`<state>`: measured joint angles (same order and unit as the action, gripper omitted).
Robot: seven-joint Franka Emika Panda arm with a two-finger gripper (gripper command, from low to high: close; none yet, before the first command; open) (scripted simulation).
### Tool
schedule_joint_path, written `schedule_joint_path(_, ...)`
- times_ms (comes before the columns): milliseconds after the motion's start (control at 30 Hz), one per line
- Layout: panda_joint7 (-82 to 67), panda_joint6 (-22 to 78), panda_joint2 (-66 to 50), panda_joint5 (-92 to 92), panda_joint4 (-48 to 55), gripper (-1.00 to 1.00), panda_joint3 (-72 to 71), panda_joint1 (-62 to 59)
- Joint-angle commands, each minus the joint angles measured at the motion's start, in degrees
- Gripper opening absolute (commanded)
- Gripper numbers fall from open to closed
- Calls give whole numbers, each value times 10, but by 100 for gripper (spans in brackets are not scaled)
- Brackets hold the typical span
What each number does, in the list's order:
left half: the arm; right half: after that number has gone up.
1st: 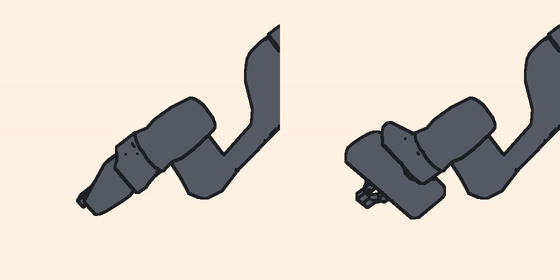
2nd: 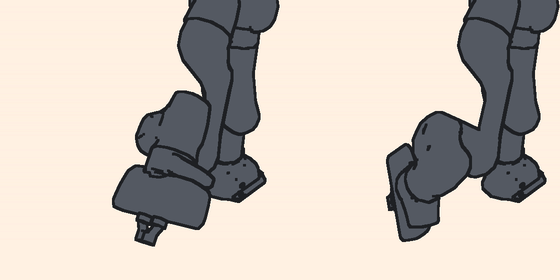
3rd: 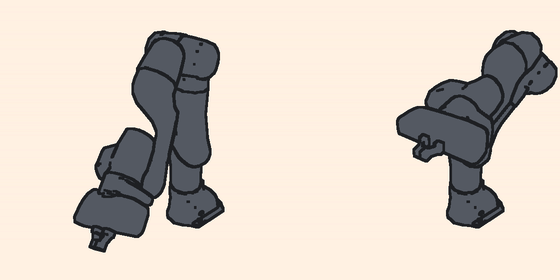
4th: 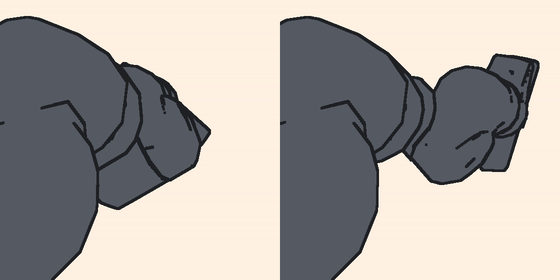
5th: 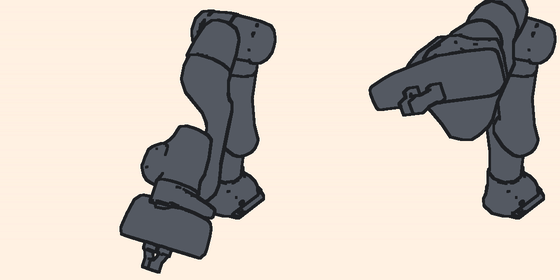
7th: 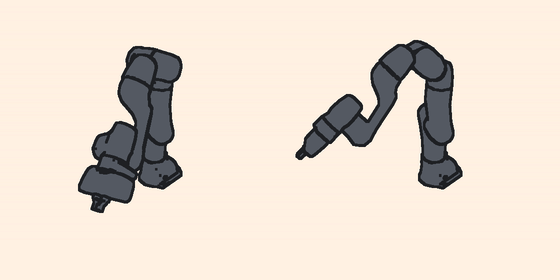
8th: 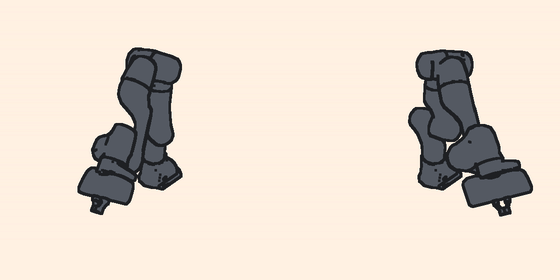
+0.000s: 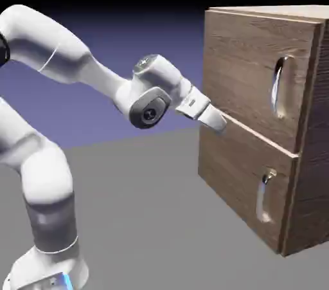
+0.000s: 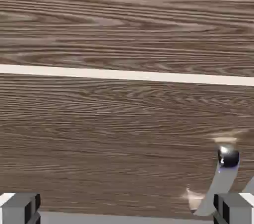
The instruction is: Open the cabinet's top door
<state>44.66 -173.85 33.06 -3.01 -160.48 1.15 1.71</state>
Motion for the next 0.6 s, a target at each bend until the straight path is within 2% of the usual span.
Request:
schedule_joint_path(0,18,1,3,-25,4,0,10,8)
schedule_joint_path(567,329,23,59,-449,78,0,172,153)
